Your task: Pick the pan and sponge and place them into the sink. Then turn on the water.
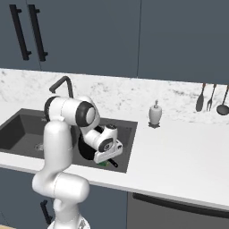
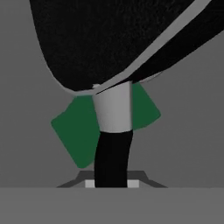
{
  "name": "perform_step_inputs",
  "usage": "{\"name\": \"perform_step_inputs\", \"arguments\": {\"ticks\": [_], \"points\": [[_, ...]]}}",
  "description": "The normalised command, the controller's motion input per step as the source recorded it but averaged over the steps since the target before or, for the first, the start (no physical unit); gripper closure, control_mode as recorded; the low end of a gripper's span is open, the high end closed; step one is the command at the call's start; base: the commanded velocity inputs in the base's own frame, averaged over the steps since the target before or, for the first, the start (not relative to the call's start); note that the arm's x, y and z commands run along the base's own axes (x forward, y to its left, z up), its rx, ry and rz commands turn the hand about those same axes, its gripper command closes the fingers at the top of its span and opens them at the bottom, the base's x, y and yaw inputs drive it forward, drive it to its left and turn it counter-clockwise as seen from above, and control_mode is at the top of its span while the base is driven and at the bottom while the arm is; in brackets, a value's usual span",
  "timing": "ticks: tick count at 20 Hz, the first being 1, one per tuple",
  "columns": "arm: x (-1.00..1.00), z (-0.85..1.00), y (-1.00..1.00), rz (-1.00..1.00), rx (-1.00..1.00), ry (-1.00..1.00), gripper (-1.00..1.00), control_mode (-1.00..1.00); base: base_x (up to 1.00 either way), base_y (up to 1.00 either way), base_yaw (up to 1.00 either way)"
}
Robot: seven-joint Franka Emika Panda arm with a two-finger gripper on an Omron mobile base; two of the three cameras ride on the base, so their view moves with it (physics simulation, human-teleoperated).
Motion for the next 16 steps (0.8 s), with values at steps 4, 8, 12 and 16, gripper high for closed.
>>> {"name": "perform_step_inputs", "arguments": {"ticks": [4,8,12,16], "points": [[0.00,-0.37,0.14,0.06,0.00,0.00,1.00,-1.00,0.00,0.00,0.00],[-0.28,-0.26,0.06,0.19,0.00,0.00,1.00,-1.00,0.00,0.00,0.00],[-0.60,-0.21,0.09,0.33,0.00,0.00,1.00,-1.00,0.00,0.00,0.00],[-0.75,-0.23,0.18,0.43,0.00,0.00,1.00,-1.00,0.00,0.00,0.00]]}}
